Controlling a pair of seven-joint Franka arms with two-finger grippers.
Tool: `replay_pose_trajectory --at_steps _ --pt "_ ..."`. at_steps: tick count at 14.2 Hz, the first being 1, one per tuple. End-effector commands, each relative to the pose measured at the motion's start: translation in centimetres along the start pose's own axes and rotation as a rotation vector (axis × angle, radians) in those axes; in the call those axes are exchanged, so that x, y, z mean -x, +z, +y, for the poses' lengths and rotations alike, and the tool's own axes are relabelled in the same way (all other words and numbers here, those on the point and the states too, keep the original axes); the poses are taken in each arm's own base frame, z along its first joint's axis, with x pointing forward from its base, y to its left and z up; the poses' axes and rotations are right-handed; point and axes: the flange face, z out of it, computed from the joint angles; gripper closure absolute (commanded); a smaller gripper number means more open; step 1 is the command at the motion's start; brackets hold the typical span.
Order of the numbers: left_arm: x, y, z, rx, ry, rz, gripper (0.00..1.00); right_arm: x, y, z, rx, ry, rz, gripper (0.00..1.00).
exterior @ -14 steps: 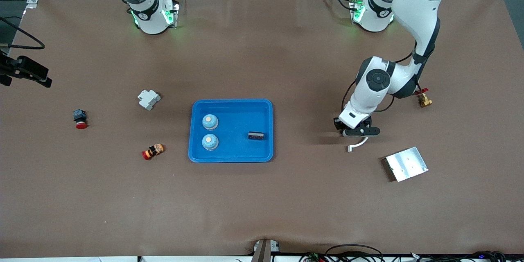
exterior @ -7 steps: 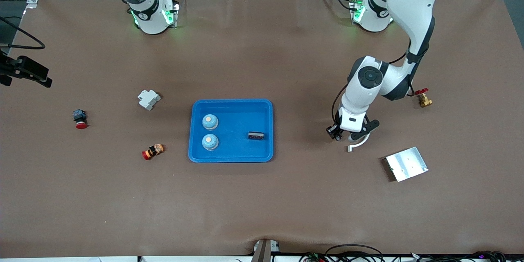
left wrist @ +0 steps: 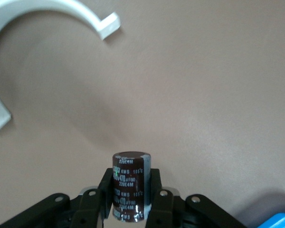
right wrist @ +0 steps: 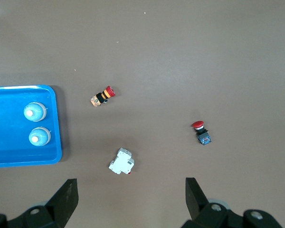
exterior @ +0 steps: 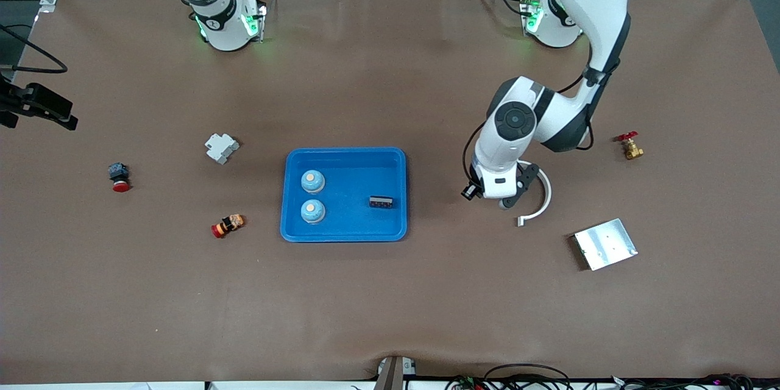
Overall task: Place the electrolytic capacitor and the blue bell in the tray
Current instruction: 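Carry the capacitor with the left gripper over the blue tray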
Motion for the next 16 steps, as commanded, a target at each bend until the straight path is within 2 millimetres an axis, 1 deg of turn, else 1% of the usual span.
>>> replay_pose_trajectory --at_steps 1,3,6,8,10,11,12,13,15,16 --pt "2.7 0.4 0.2 -0.031 -0.099 0.009 1.0 0.5 -0.7 0.0 -0.011 -0.001 0.002 0.0" --pt "4.1 0.3 0.3 -0.035 -0.176 0.027 1.0 0.5 -0.7 0.0 -0.011 -0.001 0.002 0.0" --pt "7.2 -0.2 0.5 -0.024 -0.281 0.037 1.0 0.5 -0.7 0.0 -0.011 -0.001 0.002 0.0" --pt "8.6 0.1 0.4 -0.031 -0.346 0.04 1.0 0.5 -0.7 0.1 -0.011 0.001 0.001 0.0" --pt "9.9 -0.6 1.1 -0.011 -0.43 0.034 1.0 0.5 -0.7 0.0 -0.011 -0.001 0.002 0.0" --pt "10.9 -1.2 1.9 0.009 -0.475 0.027 1.0 0.5 -0.6 0.1 -0.011 0.0 0.0 0.0" --pt "12.4 -1.0 2.7 0.017 -0.506 0.023 1.0 0.5 -0.7 0.1 -0.011 0.001 0.001 0.0" --pt "13.4 -1.1 3.6 0.022 -0.538 0.02 1.0 0.5 -0.7 0.2 -0.011 0.002 0.001 0.0" --pt "15.3 -0.9 5.3 -0.001 -0.575 0.042 1.0 0.5 -0.7 0.1 -0.011 0.001 0.001 0.0" --pt "15.8 -0.8 6.4 -0.013 -0.593 0.049 1.0 0.5 -0.7 0.1 -0.011 0.001 0.001 0.0"
